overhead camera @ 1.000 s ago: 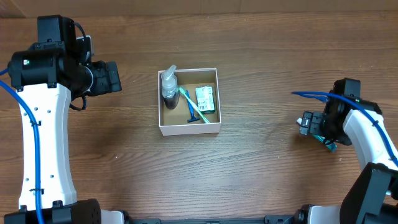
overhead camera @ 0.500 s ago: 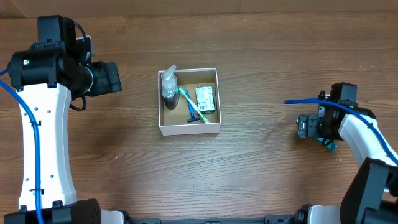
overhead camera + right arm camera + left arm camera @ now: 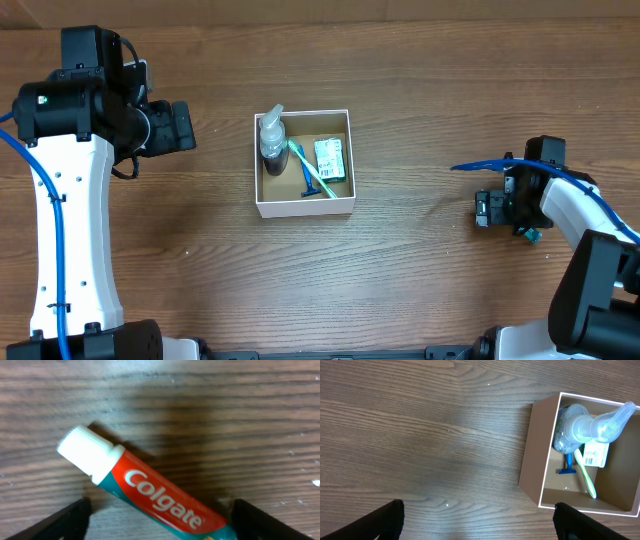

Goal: Pack container
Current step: 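Grasp the Colgate toothpaste tube with the right gripper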

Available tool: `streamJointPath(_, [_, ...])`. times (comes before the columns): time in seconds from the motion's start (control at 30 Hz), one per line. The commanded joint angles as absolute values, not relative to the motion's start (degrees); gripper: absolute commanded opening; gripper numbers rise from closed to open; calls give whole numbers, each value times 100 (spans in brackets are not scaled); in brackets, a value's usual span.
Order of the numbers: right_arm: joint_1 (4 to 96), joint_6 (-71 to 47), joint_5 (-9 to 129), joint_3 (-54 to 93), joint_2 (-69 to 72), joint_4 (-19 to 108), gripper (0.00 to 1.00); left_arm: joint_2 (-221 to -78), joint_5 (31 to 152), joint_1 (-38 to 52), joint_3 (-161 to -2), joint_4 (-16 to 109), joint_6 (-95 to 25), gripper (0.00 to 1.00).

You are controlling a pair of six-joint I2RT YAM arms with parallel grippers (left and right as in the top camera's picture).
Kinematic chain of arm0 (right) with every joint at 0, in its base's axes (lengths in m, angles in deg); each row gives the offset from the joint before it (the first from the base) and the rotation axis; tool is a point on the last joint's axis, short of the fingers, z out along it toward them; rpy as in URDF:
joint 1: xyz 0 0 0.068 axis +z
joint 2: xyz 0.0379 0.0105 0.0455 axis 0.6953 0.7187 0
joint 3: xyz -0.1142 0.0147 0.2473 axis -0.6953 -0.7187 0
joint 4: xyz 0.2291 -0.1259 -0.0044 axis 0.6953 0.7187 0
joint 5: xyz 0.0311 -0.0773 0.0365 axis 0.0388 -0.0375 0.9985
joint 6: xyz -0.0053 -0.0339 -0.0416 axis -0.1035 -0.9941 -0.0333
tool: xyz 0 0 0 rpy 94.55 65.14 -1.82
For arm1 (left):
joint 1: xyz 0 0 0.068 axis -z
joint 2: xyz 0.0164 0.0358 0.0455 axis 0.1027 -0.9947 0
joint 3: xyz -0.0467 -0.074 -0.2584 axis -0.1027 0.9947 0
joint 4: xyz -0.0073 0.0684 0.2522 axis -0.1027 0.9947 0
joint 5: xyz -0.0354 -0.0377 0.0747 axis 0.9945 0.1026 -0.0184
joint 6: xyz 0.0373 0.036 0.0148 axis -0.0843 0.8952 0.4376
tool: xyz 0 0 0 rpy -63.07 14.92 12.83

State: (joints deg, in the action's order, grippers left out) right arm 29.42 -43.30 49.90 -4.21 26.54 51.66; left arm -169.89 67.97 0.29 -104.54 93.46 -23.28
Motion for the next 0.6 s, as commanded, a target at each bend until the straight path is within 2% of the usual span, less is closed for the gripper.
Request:
streamJointPath(0.0, [2931,-4354,5287,-458,2796,5157,80,-16995,6856,66,-10434,9349,-2385,93])
streamJointPath(0.07, [2931,-4354,5420,-458,2796,5157,66,-16995,6856,66,-10434,9351,-2385,93])
streamJointPath(0.2, [2931,-4350,5481,-456,2794,5155,49,-16995,6854,66,-10434,9349,-2385,93])
streamJointPath(0.37, [2931,-4313,5481,-449,2794,5113,44,-16995,6856,66,-10434,9349,-2385,93])
streamJointPath(0.57, [2931,-4179,5499,-447,2794,5050,24,-16995,6856,66,-10434,9349,-2385,93])
